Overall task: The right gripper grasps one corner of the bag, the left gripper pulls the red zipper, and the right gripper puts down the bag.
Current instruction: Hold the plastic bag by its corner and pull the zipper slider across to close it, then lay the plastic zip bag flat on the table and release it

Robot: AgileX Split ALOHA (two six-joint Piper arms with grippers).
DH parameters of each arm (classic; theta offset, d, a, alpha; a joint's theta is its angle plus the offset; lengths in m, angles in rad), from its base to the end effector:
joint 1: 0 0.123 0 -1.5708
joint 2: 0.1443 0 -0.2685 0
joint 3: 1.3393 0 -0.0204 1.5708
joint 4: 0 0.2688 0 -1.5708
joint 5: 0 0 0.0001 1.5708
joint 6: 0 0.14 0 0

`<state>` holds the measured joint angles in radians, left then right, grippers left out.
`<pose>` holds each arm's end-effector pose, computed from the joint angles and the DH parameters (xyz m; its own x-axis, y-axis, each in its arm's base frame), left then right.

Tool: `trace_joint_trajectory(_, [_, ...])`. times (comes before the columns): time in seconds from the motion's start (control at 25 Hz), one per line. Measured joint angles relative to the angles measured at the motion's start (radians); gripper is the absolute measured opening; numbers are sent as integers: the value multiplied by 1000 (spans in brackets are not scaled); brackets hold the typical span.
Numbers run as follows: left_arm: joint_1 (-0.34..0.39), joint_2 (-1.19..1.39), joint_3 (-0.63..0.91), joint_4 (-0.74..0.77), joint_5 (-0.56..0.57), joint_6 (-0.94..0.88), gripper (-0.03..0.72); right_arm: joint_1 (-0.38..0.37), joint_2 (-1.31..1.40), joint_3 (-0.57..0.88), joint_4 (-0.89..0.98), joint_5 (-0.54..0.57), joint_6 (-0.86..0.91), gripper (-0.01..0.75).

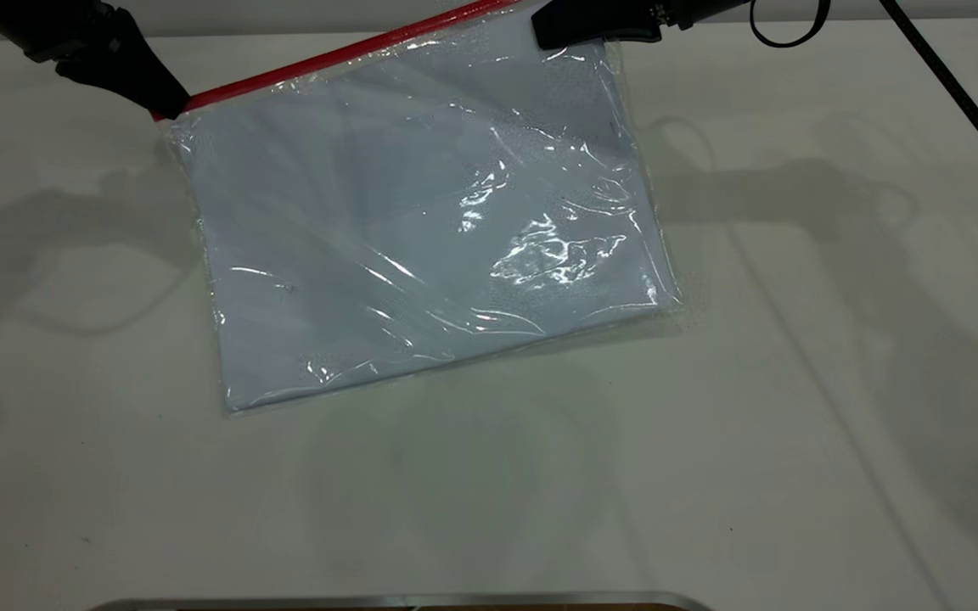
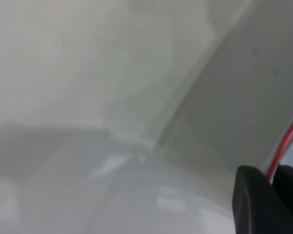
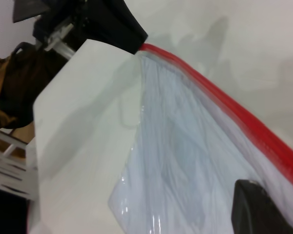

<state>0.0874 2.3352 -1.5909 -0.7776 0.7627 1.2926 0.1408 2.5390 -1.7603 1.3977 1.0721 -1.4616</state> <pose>0.4791 -0.0262 0.0236 -0.6939 0.4872 -0.5303 0.6485 0.7429 -0.1661 0.4769 0.1900 0.0271 -0.6801 -0.2175 -0.7001 -0.7181 0.3902 0.5763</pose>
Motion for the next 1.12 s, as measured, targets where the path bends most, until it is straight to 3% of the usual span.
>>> trace_joint_trajectory(0.24, [3,0,0,-157,17,-2,325,-8,0,0,-114,-104,27,72])
trace_joint_trajectory(0.44, [3,-15,0,-224,107,-5,487,-9,0,0,-199,-182,102,200])
trace_joint_trajectory(0.68, [3,-155,1,-238,247,-10,511,-9,-32,-2,-394,-270,168,394])
trace_joint_trajectory(0.96, [4,-412,1,-237,298,-40,511,-11,-231,-2,-742,-274,460,415])
trace_joint_trajectory(1.12, [5,-571,1,-237,307,-60,511,-11,-384,-2,-899,-189,720,416])
